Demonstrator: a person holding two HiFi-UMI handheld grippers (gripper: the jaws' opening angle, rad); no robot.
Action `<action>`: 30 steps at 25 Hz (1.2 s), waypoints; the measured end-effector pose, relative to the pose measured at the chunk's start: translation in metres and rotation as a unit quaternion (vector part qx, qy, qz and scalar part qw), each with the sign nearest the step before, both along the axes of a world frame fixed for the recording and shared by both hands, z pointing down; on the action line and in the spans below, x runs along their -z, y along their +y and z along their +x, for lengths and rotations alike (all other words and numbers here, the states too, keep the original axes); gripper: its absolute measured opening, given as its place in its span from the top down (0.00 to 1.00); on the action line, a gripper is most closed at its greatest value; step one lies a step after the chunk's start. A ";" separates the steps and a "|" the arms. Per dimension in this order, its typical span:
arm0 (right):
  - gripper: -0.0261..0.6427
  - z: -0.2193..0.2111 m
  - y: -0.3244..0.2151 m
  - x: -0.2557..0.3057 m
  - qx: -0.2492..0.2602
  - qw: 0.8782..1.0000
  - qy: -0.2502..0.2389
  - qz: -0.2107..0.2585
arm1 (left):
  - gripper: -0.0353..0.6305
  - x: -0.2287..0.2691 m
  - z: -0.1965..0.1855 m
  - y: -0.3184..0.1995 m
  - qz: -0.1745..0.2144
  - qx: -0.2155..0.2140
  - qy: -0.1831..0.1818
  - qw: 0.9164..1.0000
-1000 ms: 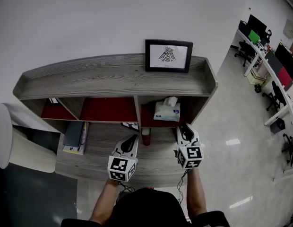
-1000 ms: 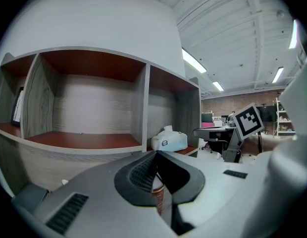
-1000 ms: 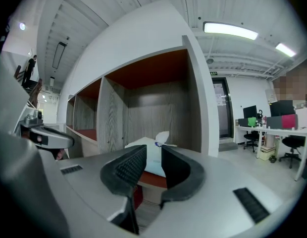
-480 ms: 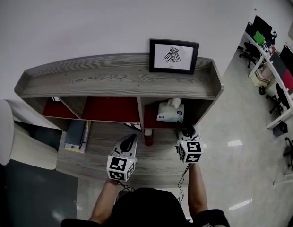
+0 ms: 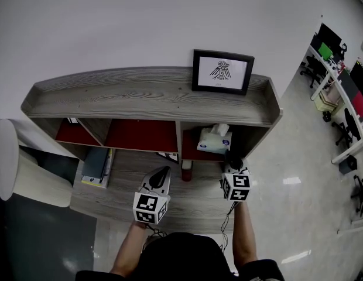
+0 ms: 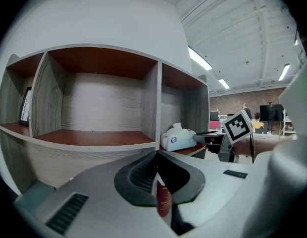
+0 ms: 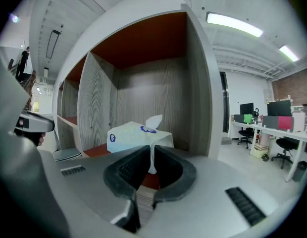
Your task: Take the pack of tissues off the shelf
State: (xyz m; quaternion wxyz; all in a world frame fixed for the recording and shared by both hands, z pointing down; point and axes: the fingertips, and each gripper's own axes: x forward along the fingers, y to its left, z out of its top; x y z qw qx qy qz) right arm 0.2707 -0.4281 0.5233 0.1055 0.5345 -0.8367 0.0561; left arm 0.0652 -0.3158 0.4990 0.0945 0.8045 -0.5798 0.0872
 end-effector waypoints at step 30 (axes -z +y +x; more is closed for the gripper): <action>0.92 -0.002 0.069 0.079 -0.027 0.996 -0.042 0.077 | 0.94 0.007 -0.017 0.035 0.008 -0.022 0.018 1.000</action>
